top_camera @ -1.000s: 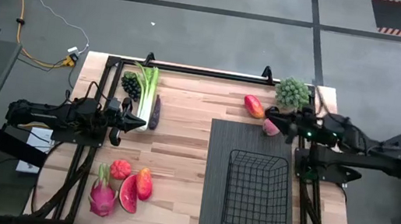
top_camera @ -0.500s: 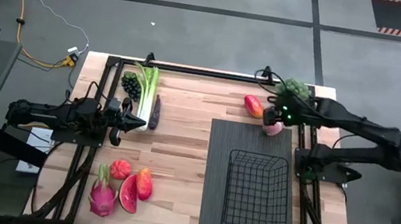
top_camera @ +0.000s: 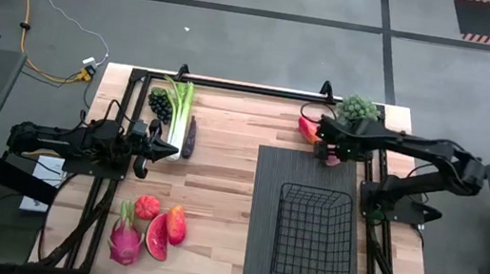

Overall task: Build produce basket
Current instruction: Put the apricot into the black wire basket

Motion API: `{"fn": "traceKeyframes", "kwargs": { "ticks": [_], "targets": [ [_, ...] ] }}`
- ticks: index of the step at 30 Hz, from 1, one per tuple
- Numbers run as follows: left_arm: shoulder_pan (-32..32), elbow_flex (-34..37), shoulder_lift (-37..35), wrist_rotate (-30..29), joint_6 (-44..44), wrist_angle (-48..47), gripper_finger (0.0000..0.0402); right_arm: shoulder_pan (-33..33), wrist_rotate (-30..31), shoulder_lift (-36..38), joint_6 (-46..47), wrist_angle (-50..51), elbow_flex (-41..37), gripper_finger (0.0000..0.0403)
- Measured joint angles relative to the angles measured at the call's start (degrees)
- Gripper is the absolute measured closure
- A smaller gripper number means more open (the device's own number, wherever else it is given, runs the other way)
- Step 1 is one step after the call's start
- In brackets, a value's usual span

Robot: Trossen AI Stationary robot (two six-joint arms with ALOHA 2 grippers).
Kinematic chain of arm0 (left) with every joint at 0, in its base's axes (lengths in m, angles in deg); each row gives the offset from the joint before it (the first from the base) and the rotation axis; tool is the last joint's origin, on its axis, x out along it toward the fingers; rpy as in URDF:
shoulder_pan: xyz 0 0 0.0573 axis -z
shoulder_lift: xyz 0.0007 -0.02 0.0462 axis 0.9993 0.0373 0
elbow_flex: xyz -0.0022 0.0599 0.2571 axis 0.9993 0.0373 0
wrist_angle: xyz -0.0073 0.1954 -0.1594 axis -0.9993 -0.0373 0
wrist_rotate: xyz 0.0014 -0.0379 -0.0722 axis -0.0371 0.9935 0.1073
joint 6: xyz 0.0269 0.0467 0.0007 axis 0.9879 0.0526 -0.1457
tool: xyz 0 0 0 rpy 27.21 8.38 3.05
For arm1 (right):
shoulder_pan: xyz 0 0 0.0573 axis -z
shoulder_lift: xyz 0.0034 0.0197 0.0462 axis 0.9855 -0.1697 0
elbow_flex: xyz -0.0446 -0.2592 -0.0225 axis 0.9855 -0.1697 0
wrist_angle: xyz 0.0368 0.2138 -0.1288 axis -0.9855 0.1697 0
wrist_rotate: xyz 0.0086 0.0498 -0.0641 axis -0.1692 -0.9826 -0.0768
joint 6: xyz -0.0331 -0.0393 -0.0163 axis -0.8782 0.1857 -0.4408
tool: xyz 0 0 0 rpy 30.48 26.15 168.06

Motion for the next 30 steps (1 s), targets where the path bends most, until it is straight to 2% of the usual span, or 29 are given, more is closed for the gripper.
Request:
{"fn": "traceKeyframes", "kwargs": {
  "ticks": [5, 9, 14, 23, 26, 30],
  "targets": [
    [0.01, 0.0, 0.0, -0.01, 0.0, 0.0, 0.0398, 1.2, 1.27, -0.16, 0.4, -7.37, -3.92, 0.0034],
    [0.01, -0.01, 0.0, 0.0, 0.0, -0.02, 0.0398, 1.78, 3.4, -0.82, 0.42, -7.49, -6.0, 0.0034],
    [0.01, 0.0, -0.02, -0.02, 0.0, 0.0, 0.0398, 1.78, 5.65, -1.12, -0.2, -12.93, -8.52, 0.0034],
    [0.0, 0.0, -0.01, 0.01, 0.0, 0.0, 0.0398, 1.75, 8.55, -1.17, 0.36, -13.85, -9.07, 0.0034],
    [0.01, 0.0, -0.01, 0.01, 0.0, 0.0, 0.0398, 1.76, 8.6, -1.17, 0.35, -13.34, -9.07, 0.0047],
    [0.0, -0.01, -0.02, 0.0, 0.0, 0.0, 0.0398, 1.71, 8.36, -1.17, 0.73, -12.79, -8.86, 0.0088]
  ]
}}
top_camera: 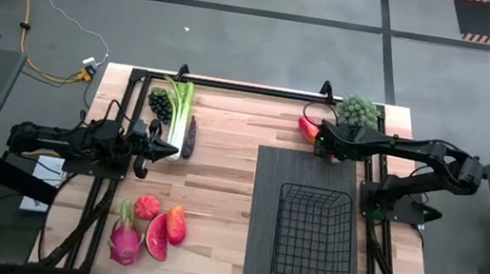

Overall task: Build produce basket
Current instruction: Put the apricot into the black wire basket

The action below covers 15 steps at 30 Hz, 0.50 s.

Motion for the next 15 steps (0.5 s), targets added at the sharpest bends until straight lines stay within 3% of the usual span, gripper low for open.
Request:
{"fn": "traceKeyframes", "kwargs": {
  "ticks": [6, 15],
  "targets": [
    [-0.01, 0.01, 0.0, -0.01, 0.0, 0.0, 0.0398, -0.09, -0.89, 0.18, -2.63, 4.6, 3.83, 0.0138],
    [0.01, 0.0, 0.0, 0.01, 0.0, 0.0, 0.0398, -6.83, -1.02, 7.53, -13.12, 12.41, 13.29, 0.0144]
  ]
}}
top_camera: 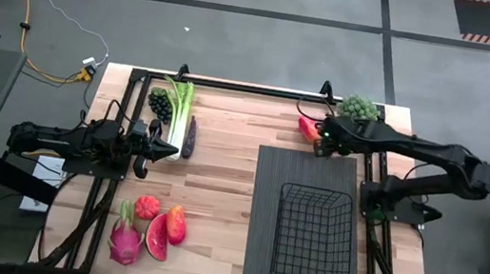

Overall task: Build produce basket
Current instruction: Put the apricot into the black wire basket

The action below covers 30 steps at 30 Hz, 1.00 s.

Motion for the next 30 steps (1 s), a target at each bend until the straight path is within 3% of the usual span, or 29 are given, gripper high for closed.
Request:
{"fn": "traceKeyframes", "kwargs": {
  "ticks": [4, 8, 13, 17, 21, 28, 30],
  "targets": [
    [-0.02, 0.0, 0.0, 0.0, 0.0, 0.0, 0.0398, -6.02, -2.12, 7.57, -5.33, -1.28, 2.17, 0.0144],
    [0.0, 0.0, 0.01, -0.01, 0.0, 0.0, 0.0398, -12.61, -4.1, 16.26, -5.74, -10.52, -1.1, 0.0145],
    [0.0, 0.0, 0.0, -0.02, 0.0, 0.0, 0.0398, -19.25, -4.41, 23.55, -2.98, -32.05, -10.95, 0.0145],
    [-0.01, 0.01, 0.0, -0.02, 0.12, 0.0, 0.0398, -21.63, -4.4, 24.42, -4.48, -53.1, -17.58, 0.0145],
    [0.0, 0.0, 0.02, -2.53, 3.94, 1.24, 0.0398, -22.13, -5.99, 23.97, -5.19, -62.6, -20.02, 0.0145],
    [-0.01, 0.0, 0.01, -5.77, -19.38, 18.37, 0.0398, -22.08, -8.07, 23.99, -6.27, -63.46, -18.04, 0.0146],
    [-0.03, 0.01, 0.1, -11.21, -20.75, 23.46, 0.0398, -22.08, -8.08, 23.99, -7.02, -63.41, -17.21, 0.0146]
  ]
}}
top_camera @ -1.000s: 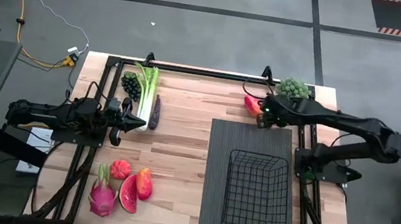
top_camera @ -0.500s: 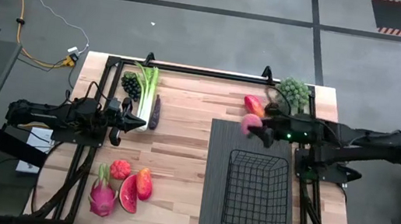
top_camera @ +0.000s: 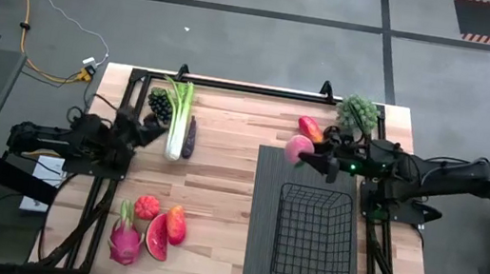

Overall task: Build produce basket
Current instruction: Put the apricot into the black wire basket

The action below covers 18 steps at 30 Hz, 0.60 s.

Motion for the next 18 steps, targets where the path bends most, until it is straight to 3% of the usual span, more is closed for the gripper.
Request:
{"fn": "traceKeyframes", "kwargs": {
  "ticks": [3, 8, 14, 18],
  "targets": [
    [-0.05, -1.66, 1.36, -1.68, 2.25, 4.06, 0.0398, 0.0, -0.02, 0.02, -0.48, -0.09, 1.08, 0.0146],
    [0.32, -11.03, 9.85, -0.42, 5.82, -7.61, 0.0378, 0.0, 0.01, 0.0, -1.42, -0.35, 1.64, 0.0146],
    [0.3, -25.55, 25.11, 2.67, 16.77, -20.13, 0.0291, 0.0, 0.01, 0.0, -1.73, -0.36, 1.66, 0.0146],
    [0.3, -32.0, 32.88, 3.7, 22.86, -23.54, 0.0225, 0.0, -0.14, 0.0, -2.64, -0.4, 1.65, 0.0146]
  ]
}}
